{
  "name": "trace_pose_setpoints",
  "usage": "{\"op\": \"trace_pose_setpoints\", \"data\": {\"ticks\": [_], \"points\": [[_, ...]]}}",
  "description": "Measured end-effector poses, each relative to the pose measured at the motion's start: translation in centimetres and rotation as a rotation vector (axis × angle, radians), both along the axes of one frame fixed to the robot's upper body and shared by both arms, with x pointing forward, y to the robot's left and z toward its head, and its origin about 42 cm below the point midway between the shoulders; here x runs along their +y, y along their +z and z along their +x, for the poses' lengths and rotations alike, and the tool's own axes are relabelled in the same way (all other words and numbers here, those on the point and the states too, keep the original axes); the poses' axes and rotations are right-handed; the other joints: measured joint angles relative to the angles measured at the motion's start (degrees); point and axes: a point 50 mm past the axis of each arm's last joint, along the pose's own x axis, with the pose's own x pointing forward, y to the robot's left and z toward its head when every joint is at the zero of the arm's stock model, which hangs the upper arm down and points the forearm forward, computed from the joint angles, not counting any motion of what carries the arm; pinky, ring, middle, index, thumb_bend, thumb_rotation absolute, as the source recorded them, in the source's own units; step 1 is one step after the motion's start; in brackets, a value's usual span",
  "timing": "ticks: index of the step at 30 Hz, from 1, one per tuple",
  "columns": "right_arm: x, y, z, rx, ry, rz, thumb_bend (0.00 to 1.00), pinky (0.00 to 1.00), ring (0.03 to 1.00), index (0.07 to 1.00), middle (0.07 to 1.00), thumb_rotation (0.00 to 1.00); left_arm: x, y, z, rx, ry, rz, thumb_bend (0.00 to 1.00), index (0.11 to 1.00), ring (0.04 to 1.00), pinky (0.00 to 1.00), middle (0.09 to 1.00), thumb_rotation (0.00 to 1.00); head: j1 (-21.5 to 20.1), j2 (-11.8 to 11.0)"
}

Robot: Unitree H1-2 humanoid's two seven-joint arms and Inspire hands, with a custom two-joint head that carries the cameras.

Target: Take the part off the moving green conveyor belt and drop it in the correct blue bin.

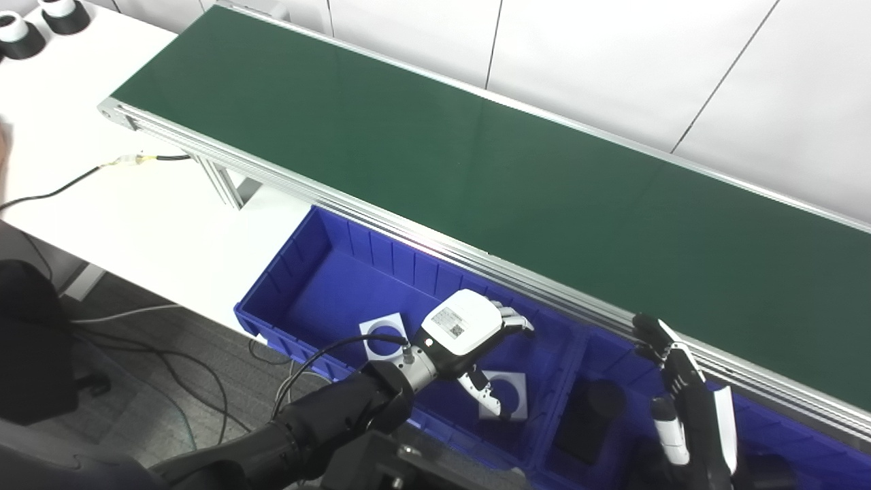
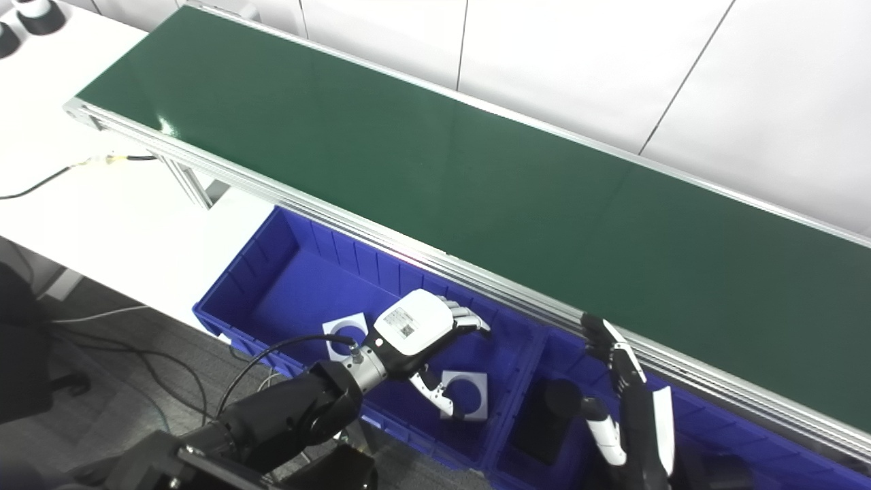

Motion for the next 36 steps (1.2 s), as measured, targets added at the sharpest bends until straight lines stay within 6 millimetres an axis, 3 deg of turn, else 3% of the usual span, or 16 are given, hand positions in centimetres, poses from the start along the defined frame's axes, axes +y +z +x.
{"op": "trace_pose_setpoints", "data": {"ticks": [7, 11, 16, 18, 20, 21, 22, 24, 25, 26, 27, 29, 31, 33, 36], "points": [[-0.3, -1.0, -0.1, 0.034, -0.010, -0.007, 0.83, 0.79, 0.848, 0.832, 0.849, 1.00, -1.5, 4.5, -0.8, -0.089, -0.005, -0.219, 0.87, 0.785, 0.710, 0.65, 0.768, 0.61, 0.53, -0.88], [-0.7, -1.4, 0.0, 0.044, -0.047, -0.004, 0.82, 0.81, 0.883, 0.842, 0.873, 1.00, -1.1, 7.3, -1.7, -0.119, -0.108, -0.349, 0.80, 0.805, 0.733, 0.69, 0.779, 0.57, 0.00, -1.23], [-1.1, -1.7, 0.0, 0.022, -0.089, -0.010, 0.80, 0.82, 0.885, 0.875, 0.913, 1.00, 0.3, 7.9, -2.0, -0.067, -0.201, -0.449, 0.87, 0.839, 0.779, 0.74, 0.824, 0.44, -0.79, -1.49], [-1.0, -2.0, 0.0, 0.026, -0.105, -0.009, 0.81, 0.82, 0.881, 0.883, 0.918, 1.00, 0.1, 8.1, -2.3, -0.020, -0.203, -0.526, 0.89, 0.867, 0.797, 0.70, 0.858, 0.46, -1.76, -1.67], [-0.8, -2.4, 0.1, 0.029, -0.119, -0.005, 0.81, 0.82, 0.880, 0.885, 0.920, 1.00, -0.4, 8.3, -2.5, 0.017, -0.188, -0.607, 0.90, 0.900, 0.827, 0.69, 0.893, 0.51, -7.19, -1.85], [-0.6, -2.7, 0.1, 0.034, -0.128, -0.003, 0.82, 0.82, 0.884, 0.885, 0.922, 1.00, -0.6, 8.3, -2.5, 0.035, -0.179, -0.644, 0.92, 0.926, 0.846, 0.69, 0.914, 0.59, -9.29, -2.11], [-0.3, -2.9, 0.1, 0.039, -0.133, 0.001, 0.82, 0.82, 0.885, 0.885, 0.922, 1.00, -0.8, 8.3, -2.5, 0.042, -0.174, -0.676, 0.92, 0.927, 0.847, 0.69, 0.915, 0.60, -9.32, -2.11], [0.2, -3.2, 0.0, 0.045, -0.137, 0.010, 0.82, 0.82, 0.888, 0.885, 0.924, 1.00, -0.9, 8.0, -2.3, 0.055, -0.164, -0.698, 0.92, 0.932, 0.851, 0.70, 0.919, 0.65, -14.47, -3.07], [0.7, -3.4, 0.0, 0.049, -0.137, 0.012, 0.82, 0.83, 0.894, 0.887, 0.926, 1.00, -0.7, 7.6, -2.2, 0.061, -0.155, -0.694, 0.91, 0.929, 0.869, 0.74, 0.925, 0.73, -14.50, -3.08], [1.0, -3.7, 0.0, 0.052, -0.142, 0.011, 0.82, 0.84, 0.896, 0.888, 0.927, 1.00, -0.5, 7.0, -2.1, 0.074, -0.143, -0.690, 0.91, 0.928, 0.875, 0.75, 0.927, 0.75, -21.55, -4.73], [1.5, -4.1, -0.1, 0.061, -0.144, 0.006, 0.81, 0.86, 0.914, 0.886, 0.924, 1.00, -0.2, 6.4, -1.9, 0.082, -0.126, -0.685, 0.89, 0.927, 0.879, 0.78, 0.928, 0.79, -22.40, -5.01], [2.5, -4.8, -0.4, 0.072, -0.150, -0.008, 0.80, 0.88, 0.937, 0.884, 0.921, 1.00, 0.2, 5.3, -1.6, 0.100, -0.100, -0.682, 0.88, 0.923, 0.887, 0.82, 0.932, 0.80, -32.03, -7.81], [3.5, -5.4, -0.6, 0.075, -0.155, -0.024, 0.80, 0.88, 0.935, 0.883, 0.919, 1.00, 0.8, 4.4, -1.3, 0.113, -0.087, -0.675, 0.87, 0.915, 0.888, 0.82, 0.931, 0.80, -32.08, -7.82], [4.6, -5.7, -0.7, 0.071, -0.169, -0.029, 0.81, 0.86, 0.913, 0.880, 0.918, 1.00, 1.6, 3.8, -0.9, 0.121, -0.077, -0.664, 0.87, 0.908, 0.884, 0.82, 0.926, 0.81, -38.91, -9.84], [6.3, -6.0, -0.4, 0.062, -0.195, -0.022, 0.83, 0.85, 0.906, 0.884, 0.925, 1.00, 2.8, 3.2, -0.7, 0.129, -0.067, -0.653, 0.87, 0.905, 0.881, 0.80, 0.921, 0.79, -43.50, -11.34]]}}
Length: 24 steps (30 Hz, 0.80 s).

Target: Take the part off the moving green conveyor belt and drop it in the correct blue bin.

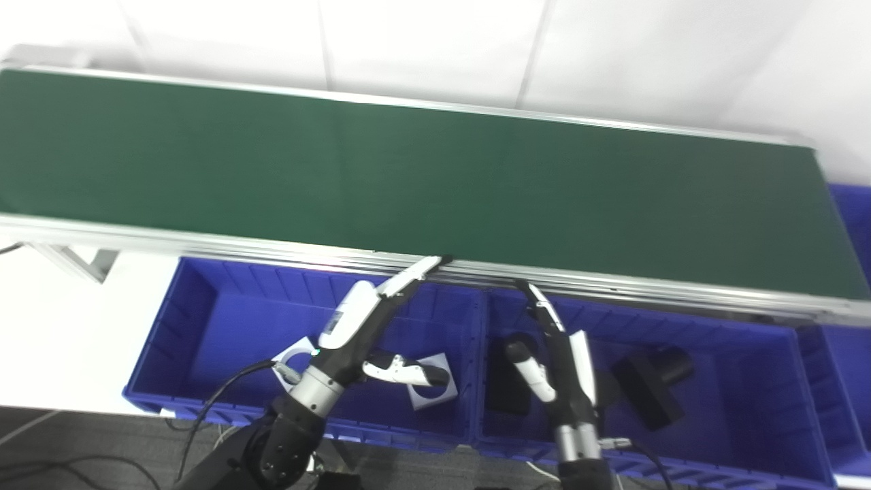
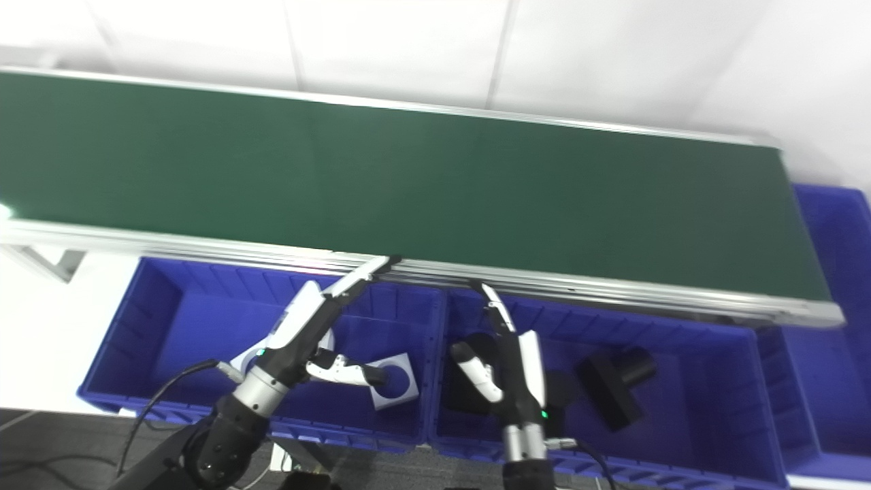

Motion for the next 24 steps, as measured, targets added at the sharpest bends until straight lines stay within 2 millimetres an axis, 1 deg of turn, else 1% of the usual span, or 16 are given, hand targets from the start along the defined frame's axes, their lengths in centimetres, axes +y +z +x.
{"op": "trace_pose_setpoints", "data": {"ticks": [2, 7, 8, 9, 11, 13, 15, 16, 17, 18, 20, 22, 23, 24], "points": [[1.4, 0.0, 0.3, -0.007, 0.000, 0.016, 0.84, 0.85, 0.913, 0.887, 0.936, 1.00, 0.9, -0.5, -0.4, 0.008, -0.006, 0.017, 0.87, 0.904, 0.878, 0.80, 0.916, 0.79, -2.81, -1.05], [2.2, -0.3, 0.4, -0.001, -0.002, 0.020, 0.85, 0.84, 0.918, 0.903, 0.947, 1.00, 1.1, -1.0, -1.2, 0.000, -0.034, 0.038, 0.87, 0.904, 0.875, 0.83, 0.910, 0.78, -2.91, -1.15], [2.2, -0.3, 0.3, -0.002, -0.006, 0.021, 0.86, 0.84, 0.918, 0.902, 0.947, 1.00, 1.0, -1.0, -1.3, -0.003, -0.033, 0.036, 0.87, 0.903, 0.876, 0.83, 0.910, 0.78, -1.34, -1.15], [2.1, -0.3, 0.3, -0.002, -0.008, 0.022, 0.86, 0.84, 0.919, 0.902, 0.946, 1.00, 0.9, -1.0, -1.3, -0.007, -0.030, 0.031, 0.87, 0.902, 0.876, 0.83, 0.910, 0.77, -0.98, -1.15], [2.0, -0.3, 0.2, -0.003, -0.007, 0.018, 0.85, 0.86, 0.923, 0.895, 0.938, 1.00, 0.7, -0.9, -1.4, -0.011, -0.039, 0.026, 0.88, 0.896, 0.876, 0.82, 0.909, 0.76, 1.21, -1.23], [1.6, -0.4, 0.1, -0.004, -0.011, 0.013, 0.84, 0.86, 0.922, 0.893, 0.936, 1.00, 0.5, -0.8, -1.4, -0.015, -0.043, 0.018, 0.87, 0.894, 0.875, 0.83, 0.909, 0.76, 1.40, -1.32], [1.2, -0.5, 0.0, 0.000, -0.019, 0.012, 0.84, 0.85, 0.915, 0.891, 0.933, 1.00, 0.3, -0.7, -1.4, -0.018, -0.045, 0.012, 0.87, 0.894, 0.878, 0.84, 0.909, 0.76, 3.85, -2.20], [1.0, -0.5, -0.1, 0.004, -0.020, 0.013, 0.84, 0.85, 0.914, 0.890, 0.932, 1.00, 0.2, -0.7, -1.4, -0.019, -0.045, 0.010, 0.86, 0.894, 0.878, 0.84, 0.909, 0.76, 3.86, -2.20], [0.8, -0.6, -0.1, 0.007, -0.022, 0.014, 0.85, 0.85, 0.904, 0.891, 0.931, 1.00, 0.1, -0.6, -1.4, -0.020, -0.044, 0.008, 0.86, 0.893, 0.876, 0.84, 0.907, 0.76, 4.38, -2.98], [0.6, -0.6, -0.2, 0.010, -0.023, 0.015, 0.85, 0.84, 0.894, 0.893, 0.930, 1.00, 0.0, -0.6, -1.5, -0.022, -0.044, 0.006, 0.85, 0.893, 0.877, 0.84, 0.907, 0.75, 6.04, -2.99], [0.3, -0.7, -0.3, 0.016, -0.018, 0.014, 0.85, 0.84, 0.888, 0.896, 0.931, 1.00, -0.3, -0.6, -1.5, -0.023, -0.043, -0.002, 0.85, 0.893, 0.880, 0.84, 0.908, 0.73, 9.82, -4.48], [-0.2, -0.9, -0.6, 0.025, -0.016, 0.018, 0.85, 0.84, 0.880, 0.896, 0.926, 1.00, -0.7, -0.6, -1.6, -0.019, -0.042, -0.014, 0.85, 0.896, 0.879, 0.84, 0.911, 0.72, 12.20, -5.01], [-0.5, -1.0, -0.7, 0.031, -0.018, 0.020, 0.85, 0.84, 0.879, 0.896, 0.925, 1.00, -1.0, -0.6, -1.7, -0.015, -0.039, -0.025, 0.85, 0.897, 0.879, 0.84, 0.911, 0.72, 12.21, -5.01], [-0.8, -1.1, -0.8, 0.037, -0.019, 0.020, 0.85, 0.83, 0.874, 0.895, 0.921, 1.00, -1.4, -0.6, -1.8, -0.010, -0.037, -0.036, 0.85, 0.900, 0.879, 0.85, 0.912, 0.71, 15.43, -5.53]]}}
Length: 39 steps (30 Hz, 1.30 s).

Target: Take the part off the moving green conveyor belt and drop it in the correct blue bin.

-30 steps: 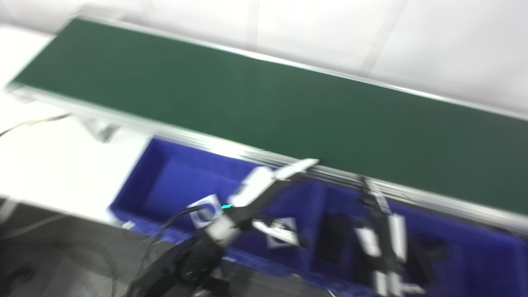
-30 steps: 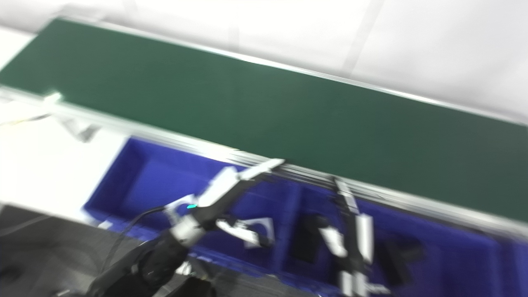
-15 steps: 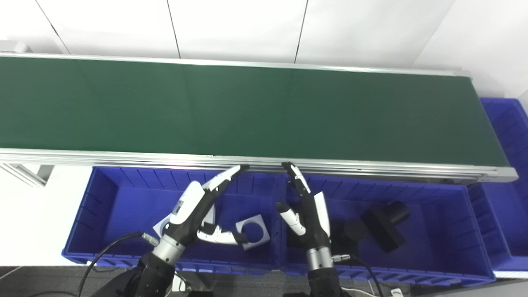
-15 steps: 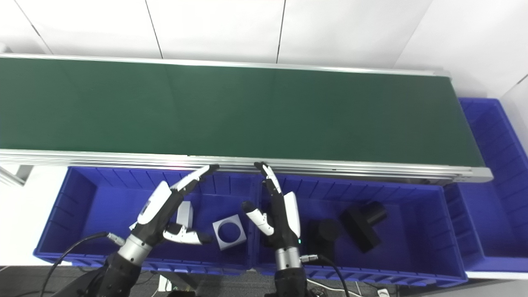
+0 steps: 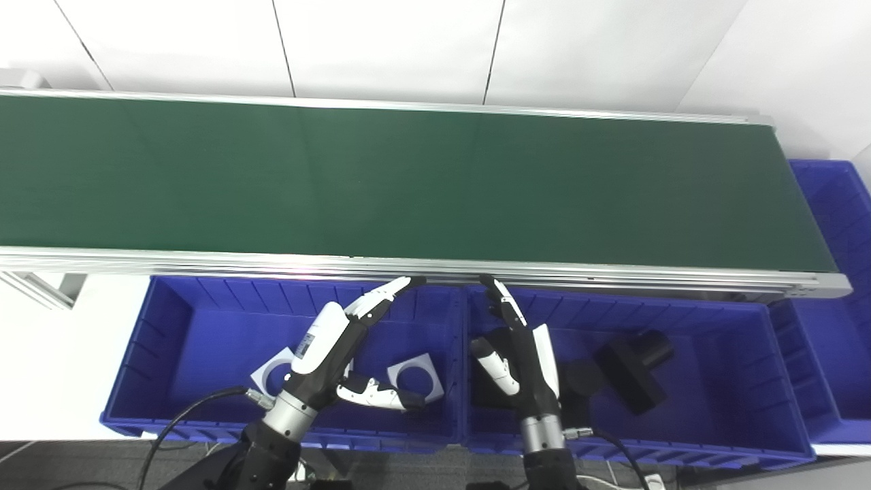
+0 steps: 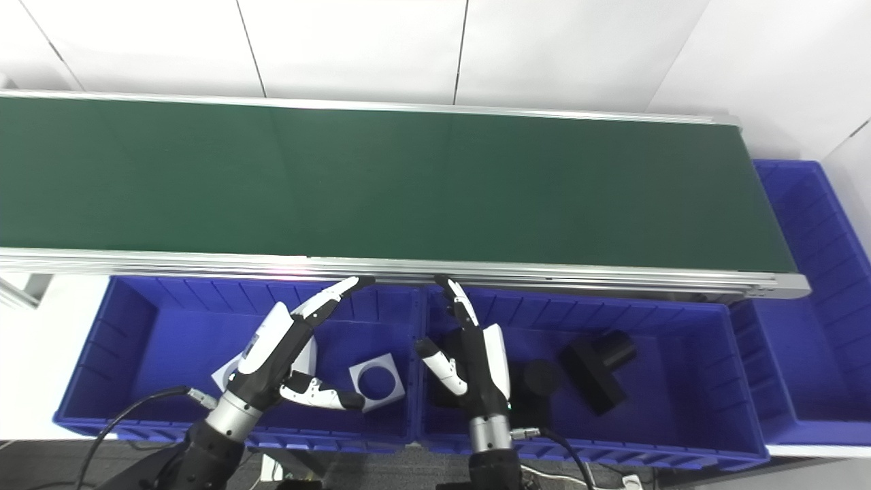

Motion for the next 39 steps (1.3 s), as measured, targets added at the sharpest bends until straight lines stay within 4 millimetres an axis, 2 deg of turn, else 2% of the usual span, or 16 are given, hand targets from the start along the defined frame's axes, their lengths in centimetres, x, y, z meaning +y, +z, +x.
{"op": "trace_pose_setpoints", "data": {"ticks": [3, 6, 11, 15, 23, 25, 26, 28, 29, 31, 32, 34, 35, 36, 37, 39], "points": [[-0.9, -0.2, -0.3, 0.013, -0.006, 0.000, 0.86, 0.83, 0.865, 0.893, 0.911, 1.00, -1.2, -0.1, -0.4, 0.024, 0.011, -0.042, 0.85, 0.916, 0.885, 0.86, 0.922, 0.68, 1.17, -0.18], [-1.6, -0.2, -0.5, 0.020, -0.013, 0.005, 0.85, 0.82, 0.852, 0.883, 0.895, 1.00, -1.9, -0.1, -0.7, 0.029, 0.018, -0.056, 0.85, 0.926, 0.883, 0.83, 0.930, 0.71, 3.28, -0.97], [-1.8, -0.1, -0.7, 0.022, 0.002, 0.006, 0.81, 0.80, 0.834, 0.860, 0.862, 1.00, -1.9, -0.2, -0.6, 0.011, 0.038, -0.043, 0.84, 0.927, 0.882, 0.83, 0.930, 0.72, 3.55, -1.76], [-2.1, -0.2, -0.9, 0.027, 0.012, 0.001, 0.82, 0.78, 0.819, 0.840, 0.850, 1.00, -1.7, -0.7, -1.0, 0.020, 0.047, -0.025, 0.85, 0.926, 0.878, 0.82, 0.926, 0.71, 3.72, -2.11], [-1.8, -0.2, -1.0, 0.023, 0.009, 0.006, 0.82, 0.77, 0.809, 0.837, 0.847, 1.00, -1.5, -0.8, -1.1, 0.037, 0.063, -0.034, 0.84, 0.935, 0.888, 0.82, 0.939, 0.70, 3.28, -0.97], [-1.7, -0.1, -1.0, 0.021, 0.009, 0.008, 0.82, 0.77, 0.805, 0.833, 0.843, 1.00, -1.5, -0.8, -1.0, 0.040, 0.064, -0.036, 0.83, 0.944, 0.896, 0.83, 0.946, 0.71, 2.24, 0.86], [-1.7, 0.0, -1.0, 0.018, 0.008, 0.010, 0.82, 0.77, 0.805, 0.833, 0.843, 1.00, -1.5, -0.7, -1.0, 0.041, 0.061, -0.035, 0.83, 0.944, 0.896, 0.83, 0.946, 0.71, 2.23, 0.87], [-1.7, 0.2, -0.9, 0.009, 0.006, 0.015, 0.82, 0.77, 0.808, 0.831, 0.842, 1.00, -1.5, -0.7, -0.9, 0.043, 0.055, -0.033, 0.83, 0.949, 0.907, 0.84, 0.953, 0.72, 0.65, 3.06], [-1.6, 0.4, -0.8, 0.003, 0.004, 0.021, 0.83, 0.77, 0.808, 0.832, 0.842, 1.00, -1.5, -0.6, -0.9, 0.045, 0.053, -0.035, 0.82, 0.954, 0.912, 0.85, 0.957, 0.72, 0.65, 3.07], [-1.5, 0.8, -0.5, -0.012, 0.003, 0.032, 0.83, 0.77, 0.807, 0.832, 0.841, 1.00, -1.4, -0.3, -0.7, 0.042, 0.051, -0.042, 0.81, 0.962, 0.916, 0.86, 0.959, 0.73, -0.66, 4.56], [-1.4, 0.9, -0.4, -0.017, 0.001, 0.036, 0.83, 0.77, 0.809, 0.832, 0.841, 1.00, -1.4, 0.0, -0.6, 0.043, 0.054, -0.053, 0.82, 0.969, 0.922, 0.86, 0.962, 0.73, -3.72, 6.65], [-1.2, 1.1, -0.2, -0.019, 0.000, 0.045, 0.83, 0.76, 0.810, 0.833, 0.842, 1.00, -1.1, 0.2, -0.2, 0.044, 0.059, -0.056, 0.81, 0.977, 0.927, 0.85, 0.965, 0.73, -4.36, 6.85], [-1.0, 1.1, -0.1, -0.020, 0.003, 0.051, 0.83, 0.76, 0.809, 0.833, 0.842, 1.00, -0.9, 0.2, -0.1, 0.045, 0.064, -0.054, 0.80, 0.980, 0.929, 0.84, 0.966, 0.73, -8.28, 7.63], [-0.7, 1.2, -0.1, -0.021, 0.005, 0.055, 0.84, 0.75, 0.806, 0.833, 0.840, 1.00, -0.6, 0.2, 0.0, 0.047, 0.070, -0.053, 0.80, 0.982, 0.932, 0.84, 0.968, 0.73, -8.32, 7.64], [-0.4, 1.3, 0.0, -0.024, 0.007, 0.058, 0.85, 0.74, 0.807, 0.833, 0.840, 1.00, -0.4, 0.2, 0.1, 0.048, 0.076, -0.051, 0.79, 0.980, 0.926, 0.82, 0.965, 0.73, -11.80, 7.99], [0.2, 1.4, 0.3, -0.030, 0.011, 0.067, 0.86, 0.75, 0.810, 0.834, 0.845, 1.00, 0.3, 0.1, 0.2, 0.053, 0.087, -0.047, 0.79, 0.972, 0.917, 0.81, 0.955, 0.73, -14.19, 8.43]]}}
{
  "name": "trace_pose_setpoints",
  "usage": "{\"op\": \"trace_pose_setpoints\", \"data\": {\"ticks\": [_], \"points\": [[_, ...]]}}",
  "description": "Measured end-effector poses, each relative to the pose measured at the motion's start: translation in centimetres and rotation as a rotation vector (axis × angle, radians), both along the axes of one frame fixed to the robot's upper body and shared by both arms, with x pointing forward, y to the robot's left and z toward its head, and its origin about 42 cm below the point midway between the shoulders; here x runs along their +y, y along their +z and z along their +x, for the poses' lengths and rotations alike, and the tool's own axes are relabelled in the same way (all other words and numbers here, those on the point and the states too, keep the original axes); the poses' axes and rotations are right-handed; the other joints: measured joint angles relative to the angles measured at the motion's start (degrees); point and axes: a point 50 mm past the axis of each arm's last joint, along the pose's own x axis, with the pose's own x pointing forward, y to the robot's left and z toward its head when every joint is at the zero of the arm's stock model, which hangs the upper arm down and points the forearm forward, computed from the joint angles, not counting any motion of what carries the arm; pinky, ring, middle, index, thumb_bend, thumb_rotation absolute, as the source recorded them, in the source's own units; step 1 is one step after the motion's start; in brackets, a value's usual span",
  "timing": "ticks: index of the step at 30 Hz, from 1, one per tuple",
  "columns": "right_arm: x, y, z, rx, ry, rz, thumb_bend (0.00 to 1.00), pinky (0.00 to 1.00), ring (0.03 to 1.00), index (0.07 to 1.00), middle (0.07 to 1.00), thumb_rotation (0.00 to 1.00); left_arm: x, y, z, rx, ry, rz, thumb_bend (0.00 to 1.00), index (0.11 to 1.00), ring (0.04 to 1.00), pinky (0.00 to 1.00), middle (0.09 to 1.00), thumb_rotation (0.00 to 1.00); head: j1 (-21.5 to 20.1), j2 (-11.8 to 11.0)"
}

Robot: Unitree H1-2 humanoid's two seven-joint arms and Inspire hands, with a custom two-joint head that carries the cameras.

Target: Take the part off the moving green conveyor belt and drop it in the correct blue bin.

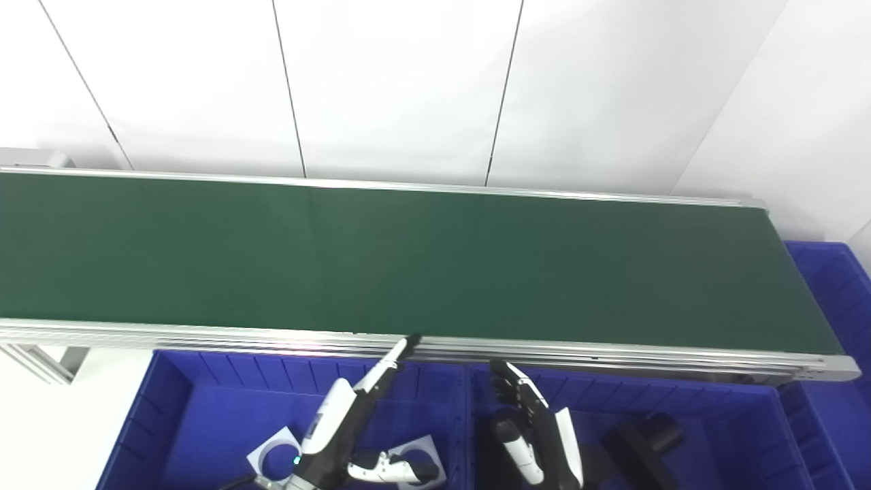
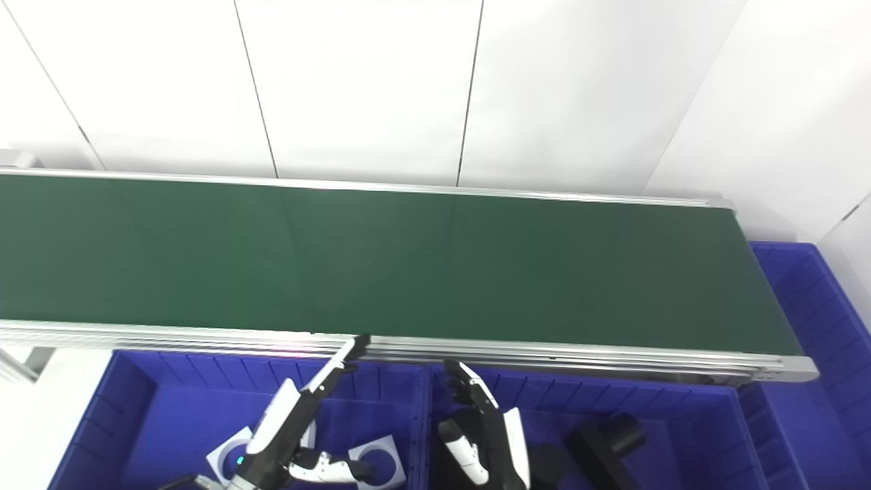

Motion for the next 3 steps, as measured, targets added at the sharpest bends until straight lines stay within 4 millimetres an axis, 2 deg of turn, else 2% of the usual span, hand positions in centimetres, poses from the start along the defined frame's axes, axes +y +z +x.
{"op": "trace_pose_setpoints", "data": {"ticks": [3], "points": [[0.88, 0.33, 0.57, -0.008, 0.001, 0.023, 0.87, 0.76, 0.811, 0.830, 0.844, 1.00, 0.78, -0.01, 0.08, 0.011, -0.007, 0.013, 0.79, 0.961, 0.913, 0.82, 0.947, 0.72, -0.02, 0.27]]}}
